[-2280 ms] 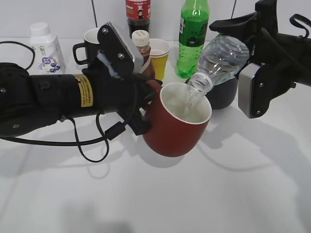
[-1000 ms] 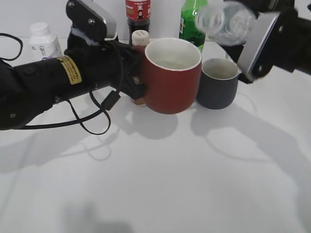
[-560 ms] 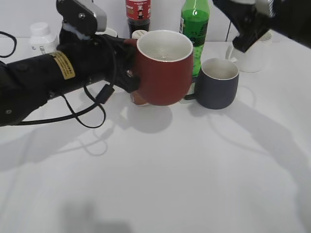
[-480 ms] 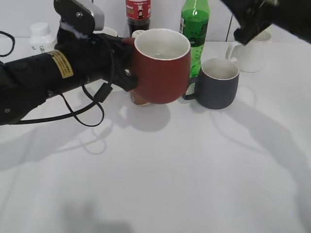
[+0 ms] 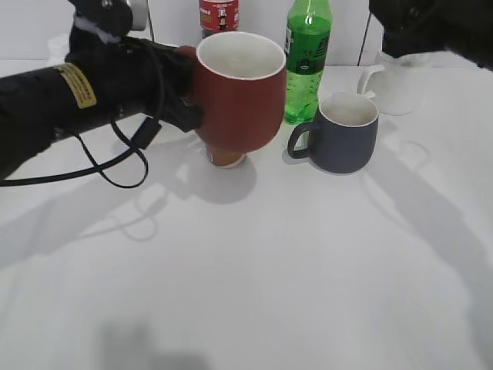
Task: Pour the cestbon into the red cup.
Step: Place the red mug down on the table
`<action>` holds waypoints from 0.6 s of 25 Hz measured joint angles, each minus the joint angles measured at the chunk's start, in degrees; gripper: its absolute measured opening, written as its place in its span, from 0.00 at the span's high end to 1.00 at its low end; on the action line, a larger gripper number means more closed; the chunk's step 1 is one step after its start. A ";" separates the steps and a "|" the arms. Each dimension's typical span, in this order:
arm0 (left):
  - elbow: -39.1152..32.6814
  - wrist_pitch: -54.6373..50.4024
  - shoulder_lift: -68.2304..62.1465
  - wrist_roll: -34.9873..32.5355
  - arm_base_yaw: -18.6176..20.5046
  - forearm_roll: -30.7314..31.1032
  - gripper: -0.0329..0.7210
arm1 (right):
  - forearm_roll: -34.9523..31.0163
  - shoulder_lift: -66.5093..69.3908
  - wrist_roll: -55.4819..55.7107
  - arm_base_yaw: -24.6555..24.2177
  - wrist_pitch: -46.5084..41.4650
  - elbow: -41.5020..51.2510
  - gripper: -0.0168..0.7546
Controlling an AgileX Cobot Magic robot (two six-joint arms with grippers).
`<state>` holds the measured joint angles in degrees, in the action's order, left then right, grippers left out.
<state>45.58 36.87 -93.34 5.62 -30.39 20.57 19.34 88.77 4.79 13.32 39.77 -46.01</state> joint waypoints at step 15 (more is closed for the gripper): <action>-7.26 -4.13 4.41 0.00 5.65 -4.97 0.87 | -15.00 -1.63 2.75 -4.19 -12.40 6.12 0.36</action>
<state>38.33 32.74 -88.93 5.62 -24.74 15.60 4.35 87.14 7.54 9.14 27.38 -39.88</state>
